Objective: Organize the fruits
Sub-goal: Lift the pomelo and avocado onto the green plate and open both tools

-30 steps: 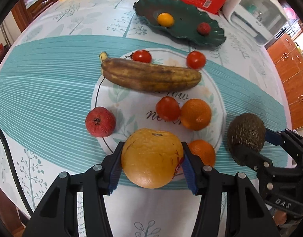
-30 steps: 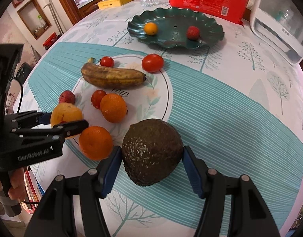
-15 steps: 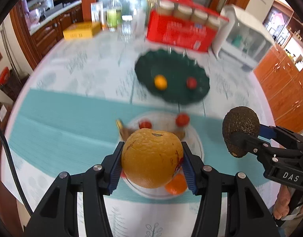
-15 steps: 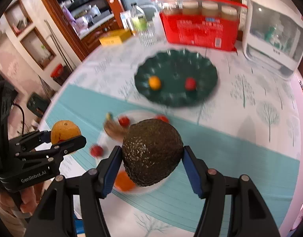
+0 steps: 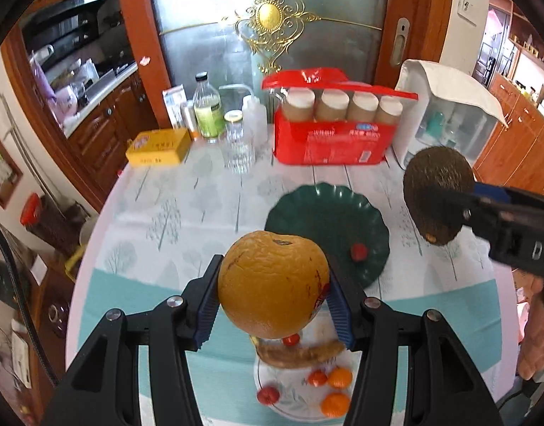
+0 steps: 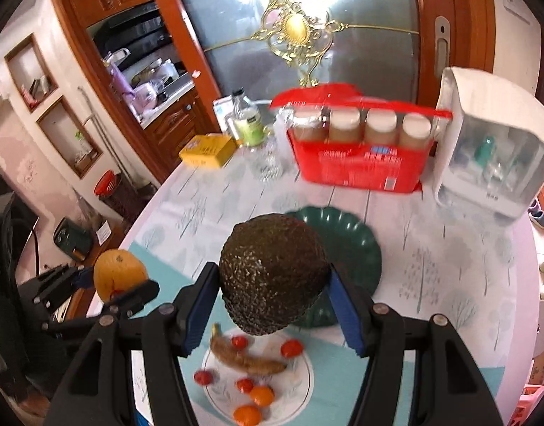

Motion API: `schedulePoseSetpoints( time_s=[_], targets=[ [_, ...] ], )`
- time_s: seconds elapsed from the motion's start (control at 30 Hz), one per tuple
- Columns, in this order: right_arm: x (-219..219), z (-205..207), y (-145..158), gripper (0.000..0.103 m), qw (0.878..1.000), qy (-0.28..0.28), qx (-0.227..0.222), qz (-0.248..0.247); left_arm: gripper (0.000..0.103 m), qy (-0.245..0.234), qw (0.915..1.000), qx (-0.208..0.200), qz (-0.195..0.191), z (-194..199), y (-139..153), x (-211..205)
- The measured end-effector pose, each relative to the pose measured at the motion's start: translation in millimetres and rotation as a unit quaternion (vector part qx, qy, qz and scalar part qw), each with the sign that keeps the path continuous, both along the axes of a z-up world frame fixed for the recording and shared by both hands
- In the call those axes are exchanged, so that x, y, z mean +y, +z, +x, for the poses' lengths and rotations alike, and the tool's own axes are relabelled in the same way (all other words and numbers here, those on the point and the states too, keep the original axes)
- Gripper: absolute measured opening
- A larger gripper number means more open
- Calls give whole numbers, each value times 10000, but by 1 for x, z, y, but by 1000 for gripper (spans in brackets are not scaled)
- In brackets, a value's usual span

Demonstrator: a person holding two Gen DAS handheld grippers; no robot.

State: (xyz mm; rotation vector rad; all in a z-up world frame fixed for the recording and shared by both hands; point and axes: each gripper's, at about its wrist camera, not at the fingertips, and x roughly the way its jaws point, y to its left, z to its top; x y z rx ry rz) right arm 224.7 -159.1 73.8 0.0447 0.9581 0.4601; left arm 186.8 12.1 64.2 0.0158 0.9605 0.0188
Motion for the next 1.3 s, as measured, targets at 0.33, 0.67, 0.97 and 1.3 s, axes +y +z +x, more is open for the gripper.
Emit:
schedulePoseSetpoints(
  time_s=[0.33,0.67,0.97,1.3],
  targets=[
    [-1,78,-49,62,9982,-483,312,-183,53,78,9994,282,187,67,-35,-11],
    [-9,109,-149,62,9911,-597,1013,-624,53,-83,9976,686,4,123,-123,-22],
    [-13,125,-213,62,9854,-563,1344,-884,53,-218,9923,1195,-234,169,-206,-29],
    [1,136,-226,63,9872,-295,1046,-1164,53,-317,9893,1392,-298,192,-248,-30]
  ],
)
